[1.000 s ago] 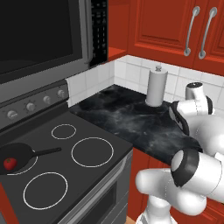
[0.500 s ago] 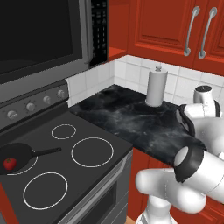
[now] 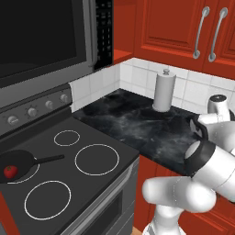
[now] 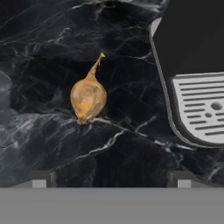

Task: Place the pan on the rear left burner on the stove. Then place the tomato and the onion in the pan and turn on the rear left burner.

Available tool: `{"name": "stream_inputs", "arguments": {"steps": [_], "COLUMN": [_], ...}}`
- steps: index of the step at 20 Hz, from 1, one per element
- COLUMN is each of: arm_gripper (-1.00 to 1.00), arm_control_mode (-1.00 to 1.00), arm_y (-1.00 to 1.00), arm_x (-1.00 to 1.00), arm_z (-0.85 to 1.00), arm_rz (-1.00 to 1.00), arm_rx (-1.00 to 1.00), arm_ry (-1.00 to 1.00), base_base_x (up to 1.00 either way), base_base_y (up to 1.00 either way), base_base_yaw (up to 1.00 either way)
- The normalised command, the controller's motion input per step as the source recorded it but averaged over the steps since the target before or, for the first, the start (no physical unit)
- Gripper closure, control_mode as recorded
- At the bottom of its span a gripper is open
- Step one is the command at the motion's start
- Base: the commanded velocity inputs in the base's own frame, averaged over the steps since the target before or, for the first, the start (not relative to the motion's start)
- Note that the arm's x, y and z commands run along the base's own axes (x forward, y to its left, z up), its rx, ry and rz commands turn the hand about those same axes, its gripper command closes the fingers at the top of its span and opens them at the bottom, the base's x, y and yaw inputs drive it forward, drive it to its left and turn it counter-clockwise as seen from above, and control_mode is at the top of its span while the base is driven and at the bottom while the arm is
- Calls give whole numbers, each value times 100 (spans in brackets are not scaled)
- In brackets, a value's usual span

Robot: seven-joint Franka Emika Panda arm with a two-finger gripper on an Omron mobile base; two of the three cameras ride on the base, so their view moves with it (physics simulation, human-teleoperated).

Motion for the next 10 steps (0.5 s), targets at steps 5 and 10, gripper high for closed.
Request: {"name": "stream_inputs", "arguments": {"steps": [5, 10], "arm_gripper": [-100, -100], "arm_control_mode": [-100, -100], "arm_y": [-18, -19], "arm_x": [34, 17], "arm_z": [-3, -18], "arm_rz": [-2, -1], "arm_rx": [0, 0], "arm_ry": [0, 0], "base_base_x": [0, 0], "base_base_y": [0, 0], "base_base_yaw": [0, 0]}}
